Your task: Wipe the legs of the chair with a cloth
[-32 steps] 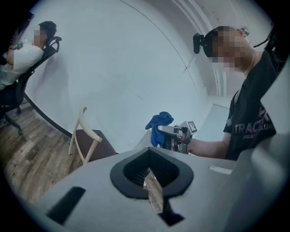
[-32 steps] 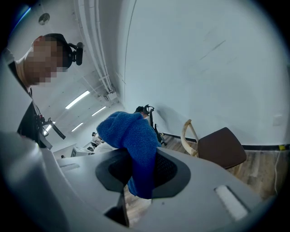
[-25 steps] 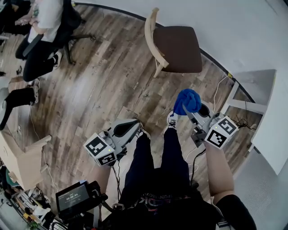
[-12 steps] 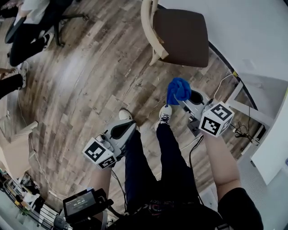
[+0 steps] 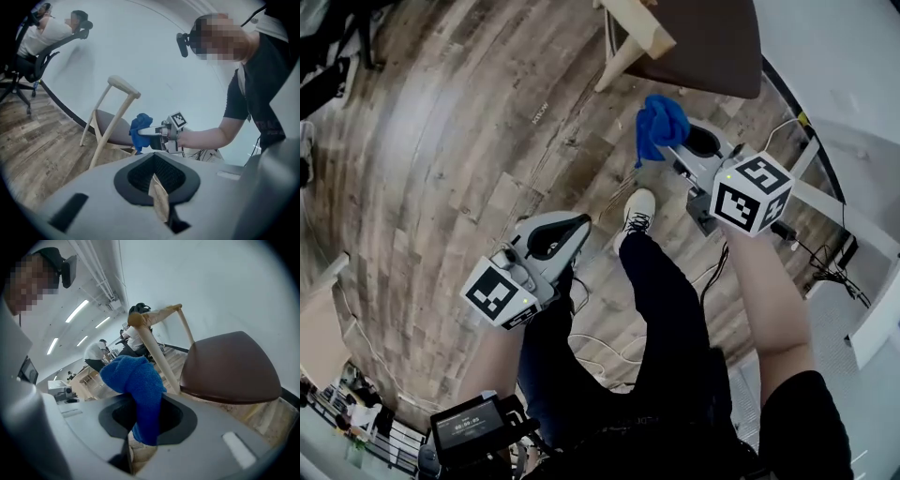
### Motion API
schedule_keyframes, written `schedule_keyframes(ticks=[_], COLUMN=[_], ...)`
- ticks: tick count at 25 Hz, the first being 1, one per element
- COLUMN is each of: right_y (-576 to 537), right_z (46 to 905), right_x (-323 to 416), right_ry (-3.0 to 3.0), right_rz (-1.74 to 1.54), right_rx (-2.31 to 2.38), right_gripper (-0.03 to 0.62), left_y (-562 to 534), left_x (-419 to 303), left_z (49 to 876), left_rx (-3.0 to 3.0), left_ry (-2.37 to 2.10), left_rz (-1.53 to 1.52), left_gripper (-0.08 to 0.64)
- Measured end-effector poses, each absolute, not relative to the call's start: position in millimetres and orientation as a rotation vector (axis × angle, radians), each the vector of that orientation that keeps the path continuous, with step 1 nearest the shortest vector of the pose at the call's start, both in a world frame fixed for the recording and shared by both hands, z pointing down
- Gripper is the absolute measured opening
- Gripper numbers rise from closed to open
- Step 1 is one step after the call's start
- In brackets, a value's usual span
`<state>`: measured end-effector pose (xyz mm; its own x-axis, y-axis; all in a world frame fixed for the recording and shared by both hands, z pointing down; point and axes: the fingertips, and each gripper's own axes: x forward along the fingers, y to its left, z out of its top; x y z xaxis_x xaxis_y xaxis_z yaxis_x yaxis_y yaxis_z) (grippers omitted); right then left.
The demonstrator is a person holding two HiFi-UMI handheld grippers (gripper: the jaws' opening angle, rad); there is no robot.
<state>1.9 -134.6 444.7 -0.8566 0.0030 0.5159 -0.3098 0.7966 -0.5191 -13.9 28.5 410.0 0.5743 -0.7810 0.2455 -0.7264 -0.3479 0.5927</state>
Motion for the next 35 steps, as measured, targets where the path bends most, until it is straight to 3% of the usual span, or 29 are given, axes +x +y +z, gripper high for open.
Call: schedule_keyframes(ticks=[16,22,35], right_y=[-193.1,-196.6,-213.4], right_z=[628.0,663.4,789.0], right_x=[-53.1,-61.9,-56.4], right_ry=[-2.551,-2.621,-2.612], right_rz=[0.669,0.504,0.611], right_rx=[0.256,0.195,0.195], right_gripper=[0.097,0.098,0.098], left_y=[19.6,-12.8,-33.4], left_x=[-43.8,-63.7,-90.1], left_z=[576.7,594.8,607.2], left_rx=[2.217,2.343,2.335], left_ry=[-0.927,-0.922,-0.989], left_rz=[-0.173,-0.097,-0.115], left_gripper=[0.002,0.002,0.002])
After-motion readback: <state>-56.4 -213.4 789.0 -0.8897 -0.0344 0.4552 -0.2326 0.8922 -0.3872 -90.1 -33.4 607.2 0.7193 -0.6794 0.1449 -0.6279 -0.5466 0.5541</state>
